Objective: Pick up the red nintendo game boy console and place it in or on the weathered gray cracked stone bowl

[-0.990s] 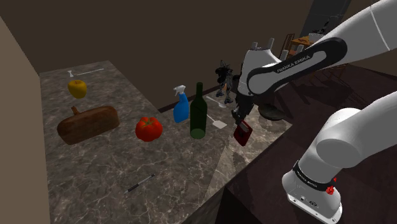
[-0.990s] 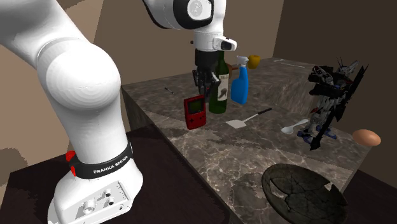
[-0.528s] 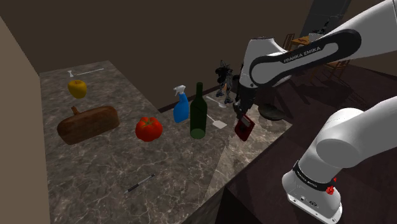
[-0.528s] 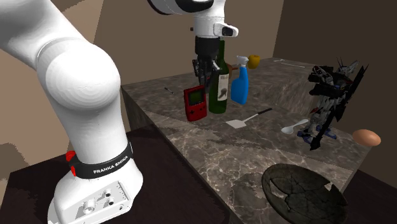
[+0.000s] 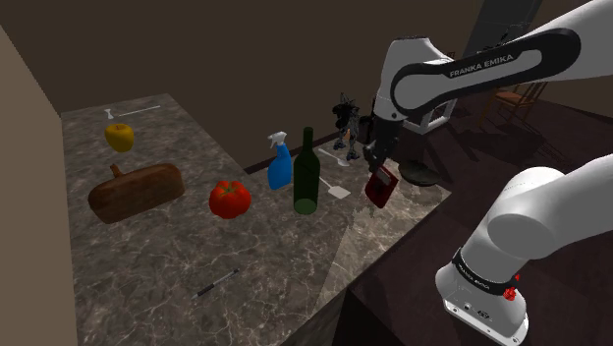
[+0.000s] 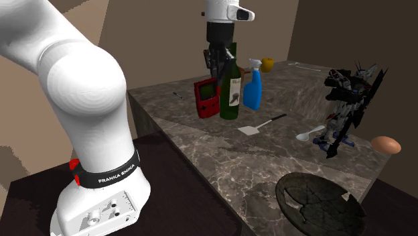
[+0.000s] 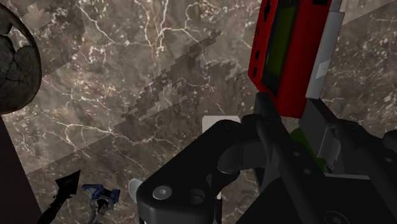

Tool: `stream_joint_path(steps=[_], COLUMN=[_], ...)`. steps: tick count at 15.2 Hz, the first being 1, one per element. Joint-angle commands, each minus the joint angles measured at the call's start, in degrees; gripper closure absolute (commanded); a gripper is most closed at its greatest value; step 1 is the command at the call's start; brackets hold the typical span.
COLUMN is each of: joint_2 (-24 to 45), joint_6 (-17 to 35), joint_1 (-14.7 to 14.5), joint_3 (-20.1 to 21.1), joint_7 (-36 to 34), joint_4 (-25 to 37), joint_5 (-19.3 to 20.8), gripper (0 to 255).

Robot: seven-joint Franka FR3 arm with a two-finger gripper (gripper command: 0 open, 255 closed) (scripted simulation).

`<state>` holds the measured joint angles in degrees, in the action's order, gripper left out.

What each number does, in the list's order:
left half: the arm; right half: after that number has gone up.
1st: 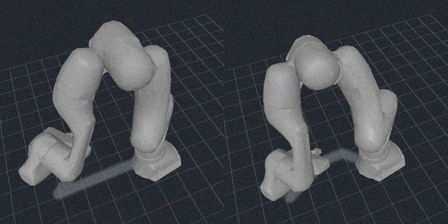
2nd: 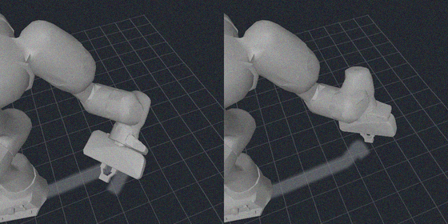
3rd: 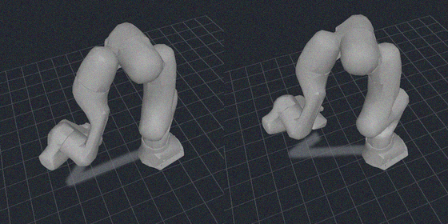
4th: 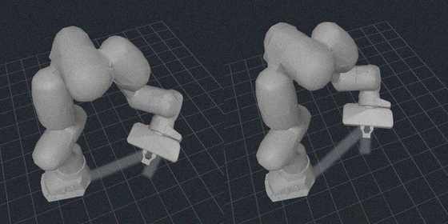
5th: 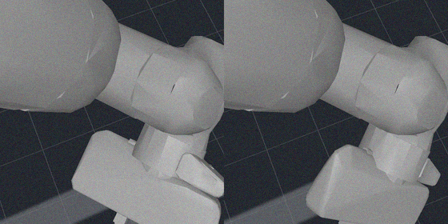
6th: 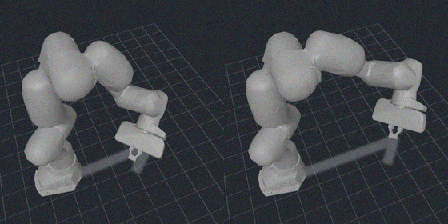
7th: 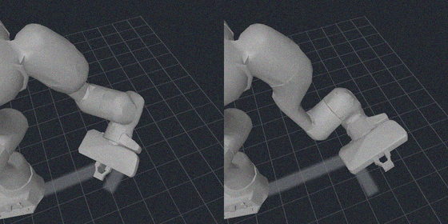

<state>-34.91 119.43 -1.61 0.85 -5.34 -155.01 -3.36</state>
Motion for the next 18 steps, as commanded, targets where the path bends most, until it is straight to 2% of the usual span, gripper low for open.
stream_joint_path(steps=[1, 10, 18], joint_2=[-0.15, 4.25, 12.57], joint_6=[-0.92, -3.03, -4.45], joint_1=[1.36, 8.13, 11.6], joint_3=[-1.85, -12.3, -20.94], joint_7=[2.24, 15.11, 26.45], joint_4=[0.65, 7.0, 16.96], joint_5=[1.27, 7.49, 9.69], gripper=[255, 255, 255])
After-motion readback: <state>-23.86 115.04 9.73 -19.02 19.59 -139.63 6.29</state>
